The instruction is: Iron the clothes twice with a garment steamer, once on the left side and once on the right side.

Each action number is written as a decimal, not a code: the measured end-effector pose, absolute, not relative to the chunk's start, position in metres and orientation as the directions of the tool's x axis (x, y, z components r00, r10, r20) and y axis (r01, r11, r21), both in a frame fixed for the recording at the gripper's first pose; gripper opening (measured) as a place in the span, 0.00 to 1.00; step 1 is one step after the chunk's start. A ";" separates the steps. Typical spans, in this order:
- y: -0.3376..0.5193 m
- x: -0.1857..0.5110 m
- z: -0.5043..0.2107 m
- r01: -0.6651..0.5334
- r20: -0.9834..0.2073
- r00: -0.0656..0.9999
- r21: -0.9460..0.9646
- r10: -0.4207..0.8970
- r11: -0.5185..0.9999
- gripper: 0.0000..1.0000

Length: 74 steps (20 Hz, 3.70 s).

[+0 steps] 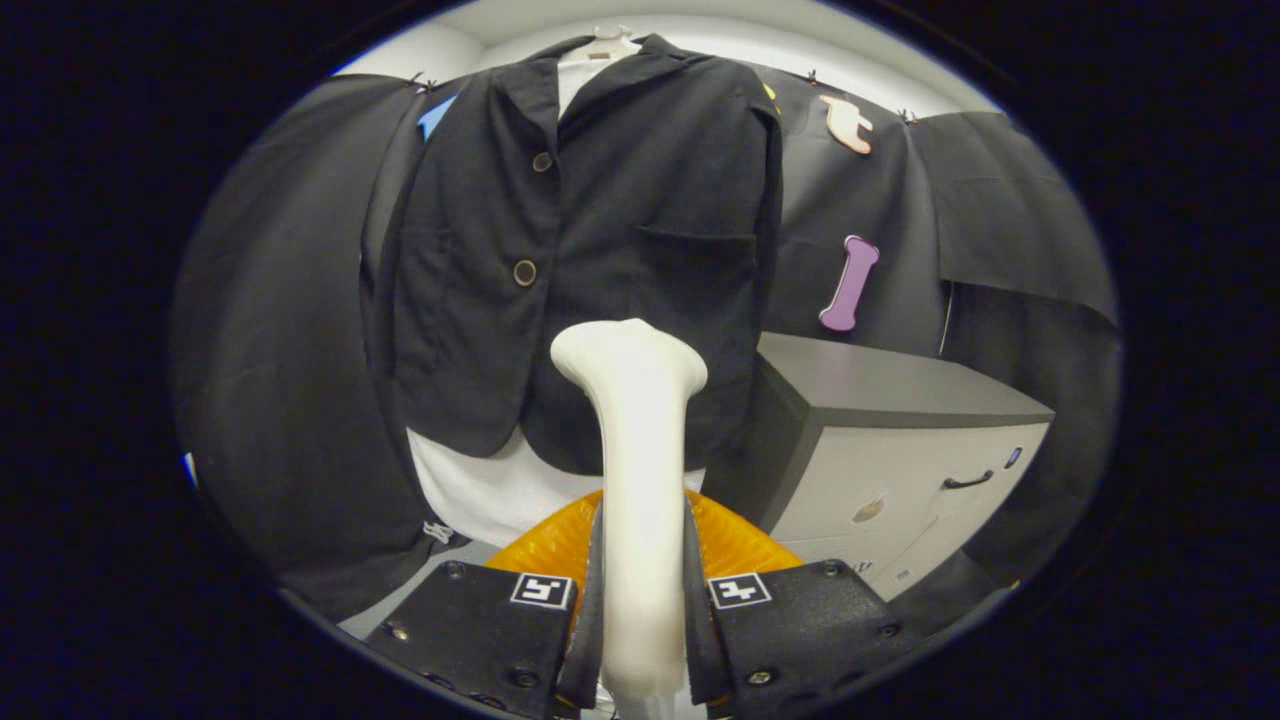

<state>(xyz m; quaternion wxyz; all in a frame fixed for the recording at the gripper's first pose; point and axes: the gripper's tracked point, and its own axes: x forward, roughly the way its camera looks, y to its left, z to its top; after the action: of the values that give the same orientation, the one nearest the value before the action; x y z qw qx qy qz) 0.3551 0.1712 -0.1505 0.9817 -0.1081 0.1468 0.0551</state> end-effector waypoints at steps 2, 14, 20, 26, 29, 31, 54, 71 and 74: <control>0.167 0.356 -0.163 -0.139 -0.326 0.943 -0.206 0.066 0.969 0.36; 0.176 0.328 -0.131 -0.170 -0.253 0.961 -0.220 0.113 0.961 0.36; 0.231 0.317 -0.017 -0.234 -0.033 0.972 -0.163 0.232 0.958 0.36; 0.275 0.333 0.063 -0.245 0.122 0.957 -0.139 0.262 0.960 0.36; 0.294 0.345 0.092 -0.225 0.182 0.952 -0.125 0.245 0.966 0.36; 0.308 0.350 0.106 -0.211 0.217 0.947 -0.129 0.236 0.969 0.36; 0.400 0.410 0.115 -0.098 0.231 0.961 -0.238 0.155 0.966 0.36; 0.353 0.378 -0.033 -0.106 0.011 0.993 -0.316 0.116 0.943 0.36; 0.345 0.373 -0.060 -0.123 -0.037 0.992 -0.325 0.117 0.938 0.36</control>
<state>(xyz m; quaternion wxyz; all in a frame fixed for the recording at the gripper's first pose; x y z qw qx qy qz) 0.3726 0.3446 -0.0600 0.9843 -0.1656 0.0088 0.0609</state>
